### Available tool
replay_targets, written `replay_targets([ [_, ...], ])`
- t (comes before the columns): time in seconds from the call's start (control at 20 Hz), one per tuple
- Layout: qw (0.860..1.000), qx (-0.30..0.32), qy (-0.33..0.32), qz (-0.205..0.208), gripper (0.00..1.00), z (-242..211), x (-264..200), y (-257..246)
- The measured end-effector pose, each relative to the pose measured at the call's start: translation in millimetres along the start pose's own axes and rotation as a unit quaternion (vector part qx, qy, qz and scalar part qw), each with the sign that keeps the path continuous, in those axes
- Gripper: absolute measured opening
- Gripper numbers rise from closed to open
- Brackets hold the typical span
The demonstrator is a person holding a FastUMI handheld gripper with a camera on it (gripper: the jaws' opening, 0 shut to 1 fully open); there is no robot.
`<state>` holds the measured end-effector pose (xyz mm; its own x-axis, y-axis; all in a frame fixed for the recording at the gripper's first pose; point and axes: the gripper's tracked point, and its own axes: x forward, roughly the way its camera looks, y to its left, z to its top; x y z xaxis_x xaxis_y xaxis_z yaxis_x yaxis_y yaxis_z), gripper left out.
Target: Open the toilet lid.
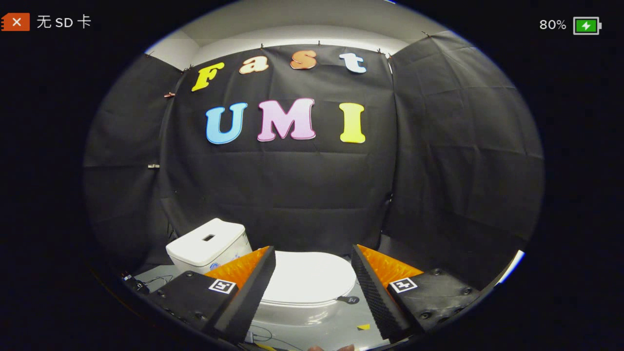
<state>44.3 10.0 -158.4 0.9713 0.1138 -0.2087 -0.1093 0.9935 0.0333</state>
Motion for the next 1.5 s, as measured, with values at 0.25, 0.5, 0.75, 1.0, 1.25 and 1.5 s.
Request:
replay_targets([
  [0.25,0.994,0.089,0.053,0.023,0.99,-45,18,-12],
  [0.5,0.979,0.171,0.101,0.034,0.98,-89,40,-32],
  [0.75,0.959,0.23,0.162,0.037,0.99,-137,61,-48],
  [1.0,0.925,0.316,0.204,0.046,0.99,-175,80,-66],
  [1.25,0.9,0.355,0.253,0.024,0.99,-228,107,-109],
  [1.5,0.883,0.368,0.29,-0.002,0.99,-270,131,-145],
])
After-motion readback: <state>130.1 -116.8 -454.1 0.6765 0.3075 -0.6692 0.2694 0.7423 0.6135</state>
